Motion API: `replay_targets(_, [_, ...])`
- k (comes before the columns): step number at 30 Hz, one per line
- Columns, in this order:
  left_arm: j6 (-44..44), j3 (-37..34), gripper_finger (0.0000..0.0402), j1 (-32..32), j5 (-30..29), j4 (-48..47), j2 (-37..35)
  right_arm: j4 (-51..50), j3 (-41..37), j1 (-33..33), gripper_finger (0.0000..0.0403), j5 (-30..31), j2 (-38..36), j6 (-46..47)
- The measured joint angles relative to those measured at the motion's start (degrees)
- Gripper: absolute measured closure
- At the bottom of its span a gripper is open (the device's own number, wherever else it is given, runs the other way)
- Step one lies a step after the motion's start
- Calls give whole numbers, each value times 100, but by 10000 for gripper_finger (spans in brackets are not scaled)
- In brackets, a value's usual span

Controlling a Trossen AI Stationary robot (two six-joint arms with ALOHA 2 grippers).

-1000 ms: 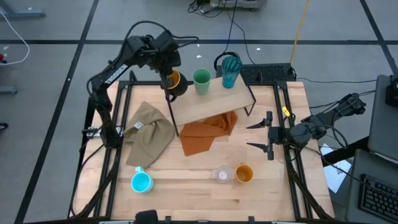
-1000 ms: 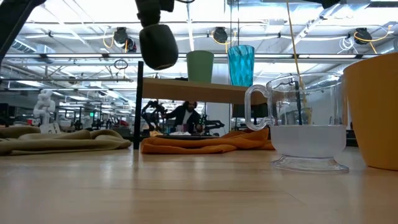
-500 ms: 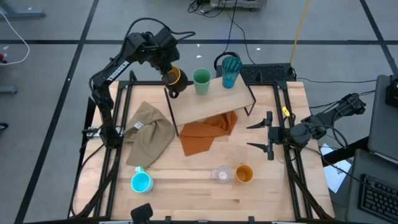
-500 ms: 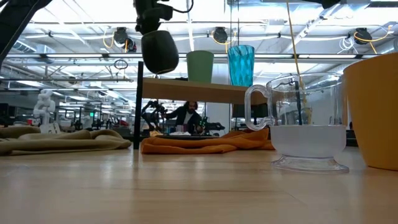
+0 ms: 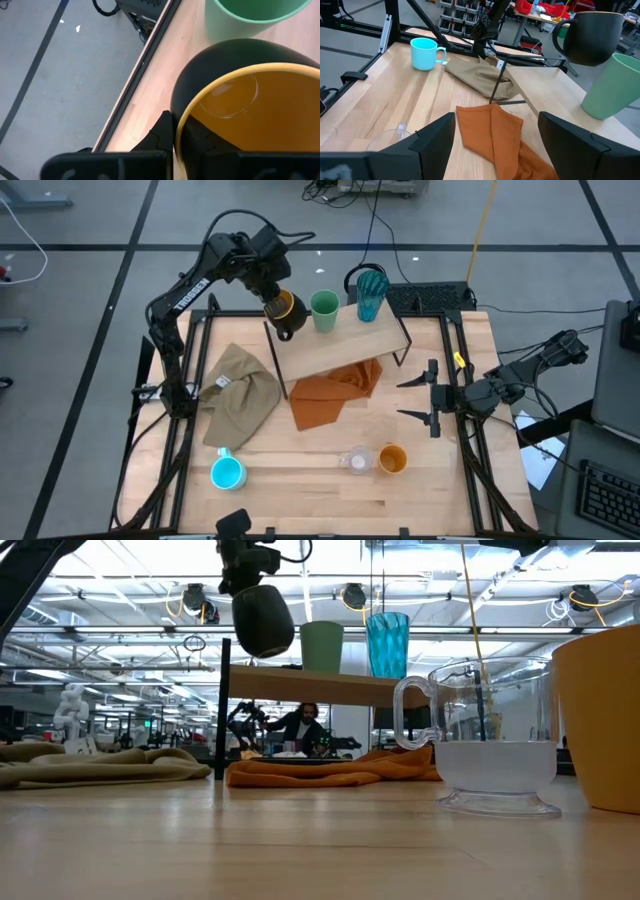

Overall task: Stack small to large cups/mugs on shelf
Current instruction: Put the black mug on the shelf

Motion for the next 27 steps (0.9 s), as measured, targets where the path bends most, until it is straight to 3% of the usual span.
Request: replay_targets(27, [123, -7, 390, -127, -86, 2, 297, -5, 0, 2, 129, 0, 0, 0])
